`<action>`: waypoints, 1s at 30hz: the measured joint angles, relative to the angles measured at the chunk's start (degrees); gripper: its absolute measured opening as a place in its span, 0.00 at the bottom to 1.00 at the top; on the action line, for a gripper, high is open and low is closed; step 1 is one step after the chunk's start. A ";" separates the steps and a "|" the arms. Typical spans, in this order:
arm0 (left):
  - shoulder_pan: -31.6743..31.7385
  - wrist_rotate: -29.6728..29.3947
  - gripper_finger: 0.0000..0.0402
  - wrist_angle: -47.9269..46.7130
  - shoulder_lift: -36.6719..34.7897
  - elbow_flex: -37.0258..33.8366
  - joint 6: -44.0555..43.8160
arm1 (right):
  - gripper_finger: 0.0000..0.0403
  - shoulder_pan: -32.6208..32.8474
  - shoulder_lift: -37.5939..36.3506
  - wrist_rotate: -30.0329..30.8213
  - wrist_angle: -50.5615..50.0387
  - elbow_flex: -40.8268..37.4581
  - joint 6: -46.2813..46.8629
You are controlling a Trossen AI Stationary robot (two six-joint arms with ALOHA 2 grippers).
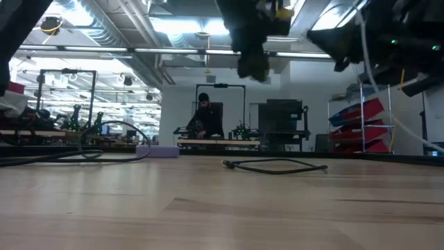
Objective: Insert USB
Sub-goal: Insert the white usb cable into the green charger adapter
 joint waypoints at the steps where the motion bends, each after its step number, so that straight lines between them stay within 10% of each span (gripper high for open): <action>1: 0.49 0.66 0.31 1.06 -1.15 -1.70 -0.82 | 0.00 -1.32 0.78 -0.15 0.48 0.05 1.65; 8: 3.64 4.43 0.31 14.08 -12.33 -19.39 -3.96 | 0.00 -9.22 10.64 -4.89 -0.99 5.16 9.17; 18: 2.52 11.29 0.31 66.05 -26.60 -49.22 10.36 | 0.00 -9.21 21.94 -8.85 4.76 20.95 14.47; 25: 1.54 10.87 0.31 94.16 -26.76 -58.65 16.69 | 0.00 -5.49 21.92 -4.12 0.46 26.93 12.92; 30: 1.55 12.79 0.31 97.80 -26.76 -59.25 19.03 | 0.00 -2.37 21.92 -2.29 -12.24 34.32 8.79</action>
